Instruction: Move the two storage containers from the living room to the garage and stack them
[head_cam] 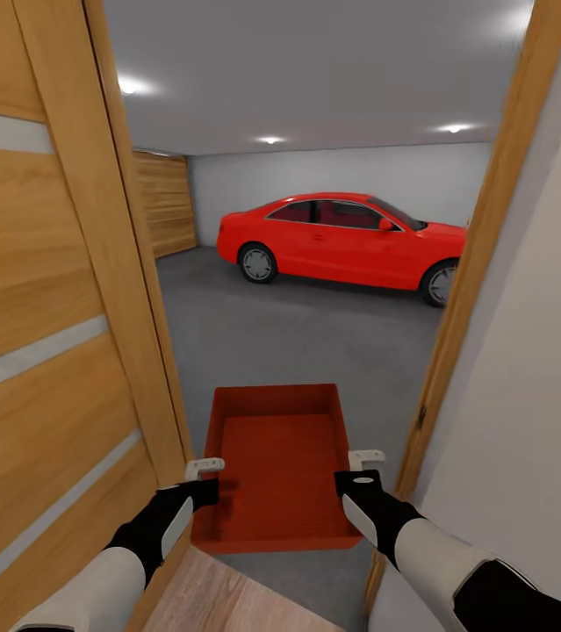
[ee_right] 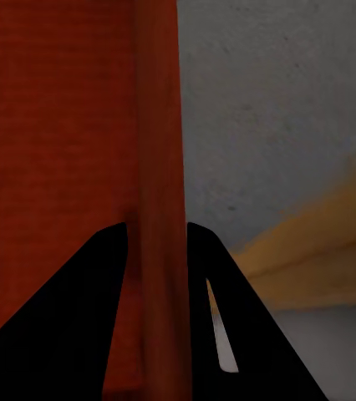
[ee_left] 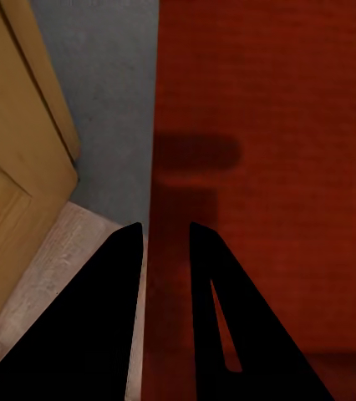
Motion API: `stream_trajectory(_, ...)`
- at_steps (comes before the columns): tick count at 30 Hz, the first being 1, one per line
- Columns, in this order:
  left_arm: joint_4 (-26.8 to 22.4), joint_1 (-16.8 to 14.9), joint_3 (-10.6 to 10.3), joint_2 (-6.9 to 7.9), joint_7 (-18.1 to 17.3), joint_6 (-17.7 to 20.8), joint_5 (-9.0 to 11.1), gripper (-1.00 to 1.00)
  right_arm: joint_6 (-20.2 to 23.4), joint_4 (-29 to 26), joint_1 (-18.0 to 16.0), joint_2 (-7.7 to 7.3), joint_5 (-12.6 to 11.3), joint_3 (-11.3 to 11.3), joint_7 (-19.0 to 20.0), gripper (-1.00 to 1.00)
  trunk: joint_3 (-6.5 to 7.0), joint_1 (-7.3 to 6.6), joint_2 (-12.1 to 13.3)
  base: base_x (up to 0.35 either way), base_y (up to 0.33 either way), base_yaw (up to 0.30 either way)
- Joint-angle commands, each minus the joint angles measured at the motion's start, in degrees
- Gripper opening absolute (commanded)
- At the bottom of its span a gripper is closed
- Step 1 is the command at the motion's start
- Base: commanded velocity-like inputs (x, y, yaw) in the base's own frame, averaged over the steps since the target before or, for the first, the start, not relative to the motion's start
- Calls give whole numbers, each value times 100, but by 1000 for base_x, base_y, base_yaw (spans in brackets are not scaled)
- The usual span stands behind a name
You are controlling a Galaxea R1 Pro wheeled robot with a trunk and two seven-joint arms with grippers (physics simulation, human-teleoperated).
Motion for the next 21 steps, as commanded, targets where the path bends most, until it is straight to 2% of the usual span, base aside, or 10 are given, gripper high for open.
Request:
stream_trajectory(1,-375,-5,98,-11,137,39,-99,-100,51,8,-1,58,-44,21,-325,-100,-14,5,-13,191,182,-2)
stream_trajectory(12,-375,-5,98,-11,137,39,-99,-100,51,8,-1,58,-44,21,-325,-100,-14,5,-13,197,188,-4)
stream_trajectory(21,-375,-5,98,-11,137,39,-99,-100,51,8,-1,58,-44,21,-331,-100,-14,5,-13,76,55,-200)
